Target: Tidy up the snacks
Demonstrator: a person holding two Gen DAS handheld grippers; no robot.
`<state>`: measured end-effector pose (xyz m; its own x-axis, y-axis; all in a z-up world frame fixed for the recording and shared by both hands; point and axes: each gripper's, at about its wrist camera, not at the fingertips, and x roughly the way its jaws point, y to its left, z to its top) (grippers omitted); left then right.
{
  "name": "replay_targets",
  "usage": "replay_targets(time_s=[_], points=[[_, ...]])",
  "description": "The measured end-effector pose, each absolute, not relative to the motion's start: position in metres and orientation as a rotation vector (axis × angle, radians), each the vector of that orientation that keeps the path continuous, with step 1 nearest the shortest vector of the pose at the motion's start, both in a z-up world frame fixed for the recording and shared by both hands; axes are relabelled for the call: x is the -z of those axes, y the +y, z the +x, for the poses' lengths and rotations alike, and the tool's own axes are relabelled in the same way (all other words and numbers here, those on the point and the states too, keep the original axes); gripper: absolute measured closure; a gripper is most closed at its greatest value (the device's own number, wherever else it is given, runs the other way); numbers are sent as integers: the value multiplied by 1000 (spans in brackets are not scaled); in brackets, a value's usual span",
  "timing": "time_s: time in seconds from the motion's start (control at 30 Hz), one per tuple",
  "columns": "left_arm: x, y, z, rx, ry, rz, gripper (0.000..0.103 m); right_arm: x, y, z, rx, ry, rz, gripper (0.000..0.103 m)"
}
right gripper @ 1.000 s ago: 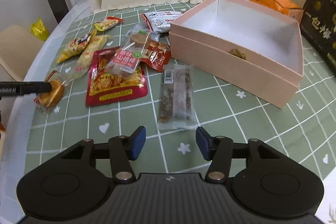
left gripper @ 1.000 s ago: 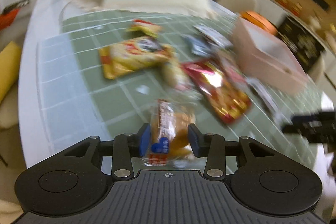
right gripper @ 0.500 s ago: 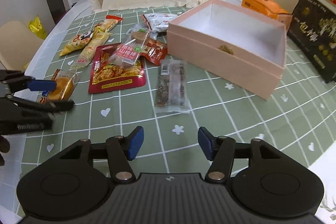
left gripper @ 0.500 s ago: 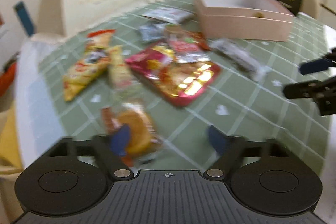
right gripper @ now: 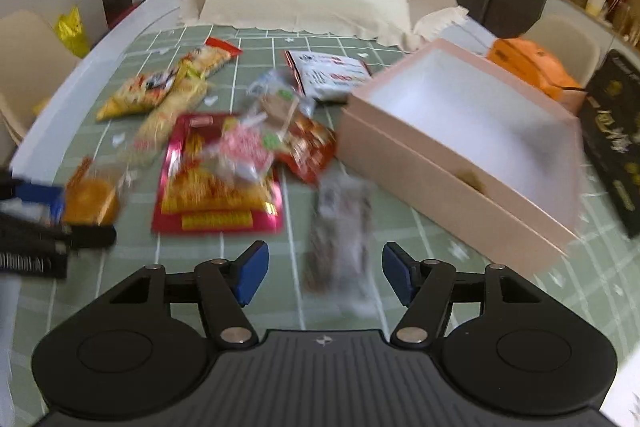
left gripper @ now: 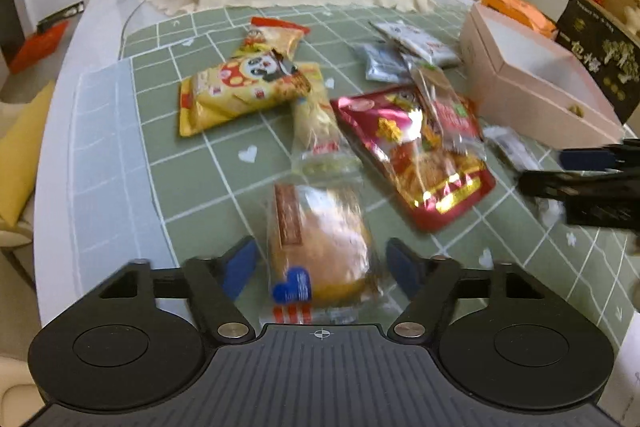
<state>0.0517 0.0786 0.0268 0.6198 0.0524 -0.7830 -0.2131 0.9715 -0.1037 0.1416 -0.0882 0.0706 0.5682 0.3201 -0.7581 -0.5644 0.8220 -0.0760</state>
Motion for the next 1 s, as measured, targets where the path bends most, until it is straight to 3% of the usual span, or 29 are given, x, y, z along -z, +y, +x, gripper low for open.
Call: replay_targets(time_s=[0.17, 0.2, 0.33, 0.4, 0.6, 0.67, 0.73, 0.77, 0.97, 1.0], points=[[-33, 68, 47, -91, 910, -202, 43, -51, -68, 178, -470, 885, -297, 43], [-36, 64, 44, -81, 908, -205, 43, -50, -70, 177, -464, 881, -289, 61], [-49, 47, 39, -18, 904, -208, 43, -63, -86, 161, -541, 910, -276, 81], [-56, 38, 35, 27, 898, -218, 43, -71, -101, 148, -570, 918, -263, 101], [-56, 15, 25, 104, 913, -227, 43, -92, -147, 114, -645, 857, -240, 100], [-52, 12, 24, 103, 937, -222, 43, -89, -155, 115, -694, 841, -215, 92], [-49, 12, 23, 98, 958, -219, 43, -82, -157, 122, -708, 837, -172, 66], [-48, 13, 24, 96, 963, -221, 43, -77, -155, 128, -696, 840, -163, 63], [-48, 24, 28, 102, 966, -257, 43, -49, -138, 151, -617, 848, -306, 61], [-50, 24, 31, 107, 960, -261, 43, -47, -137, 153, -616, 846, -313, 66]])
